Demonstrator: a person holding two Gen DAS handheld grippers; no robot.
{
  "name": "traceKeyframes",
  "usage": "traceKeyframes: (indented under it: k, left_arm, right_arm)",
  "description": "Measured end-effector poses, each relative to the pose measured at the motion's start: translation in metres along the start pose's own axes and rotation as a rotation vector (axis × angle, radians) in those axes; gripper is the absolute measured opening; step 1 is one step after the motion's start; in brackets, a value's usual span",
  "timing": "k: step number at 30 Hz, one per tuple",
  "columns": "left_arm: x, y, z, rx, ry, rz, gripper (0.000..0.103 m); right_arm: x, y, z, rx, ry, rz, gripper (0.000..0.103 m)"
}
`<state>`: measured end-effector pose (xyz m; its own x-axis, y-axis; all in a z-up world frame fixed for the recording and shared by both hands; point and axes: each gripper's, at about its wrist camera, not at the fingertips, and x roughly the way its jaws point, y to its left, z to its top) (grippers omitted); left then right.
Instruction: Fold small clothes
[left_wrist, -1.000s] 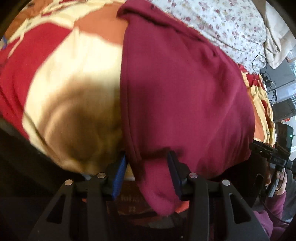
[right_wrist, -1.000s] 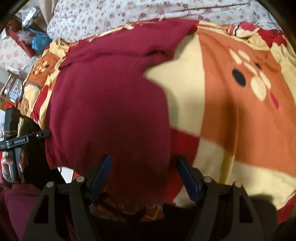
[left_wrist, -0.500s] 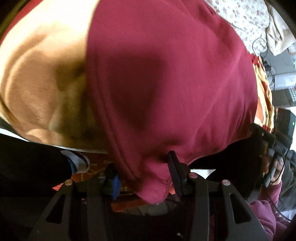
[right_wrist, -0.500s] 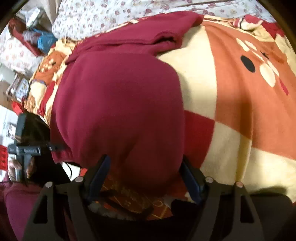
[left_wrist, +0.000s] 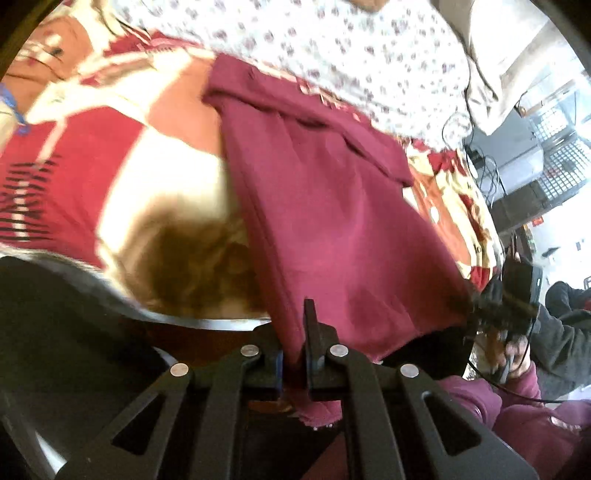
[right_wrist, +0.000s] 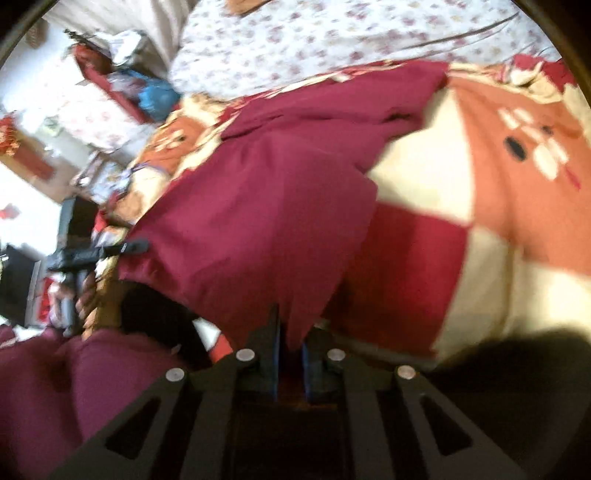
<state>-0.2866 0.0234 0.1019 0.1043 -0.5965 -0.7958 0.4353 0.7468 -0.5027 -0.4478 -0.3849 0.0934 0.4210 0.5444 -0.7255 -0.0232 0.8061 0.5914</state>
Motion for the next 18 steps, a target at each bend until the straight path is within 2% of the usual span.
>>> traceKeyframes:
  k: [3,5,7,13,18]
  left_arm:
    - [-0.014,0.011,-0.006,-0.035,-0.018,0.015,0.000]
    - [-0.012,0.020,-0.009,-0.055,-0.008,0.024,0.000]
    - [-0.008,0.021,-0.010,-0.071,-0.006,0.021,0.000]
    - [-0.024,0.018,0.005,-0.047,-0.064,-0.014,0.000]
    - [-0.033,0.007,0.042,-0.019,-0.131,-0.051,0.000]
  right_arm:
    - [0.016,0.019,-0.023,-0.021,0.079,0.102,0.008]
    - [0.031,0.029,-0.037,-0.035,0.132,0.117,0.007]
    - [0.037,0.029,-0.038,-0.027,0.140,0.125,0.007]
    - [0.007,0.029,-0.012,0.002,0.039,0.170,0.007]
    - [-0.026,0.024,0.027,0.019,-0.124,0.180,0.007]
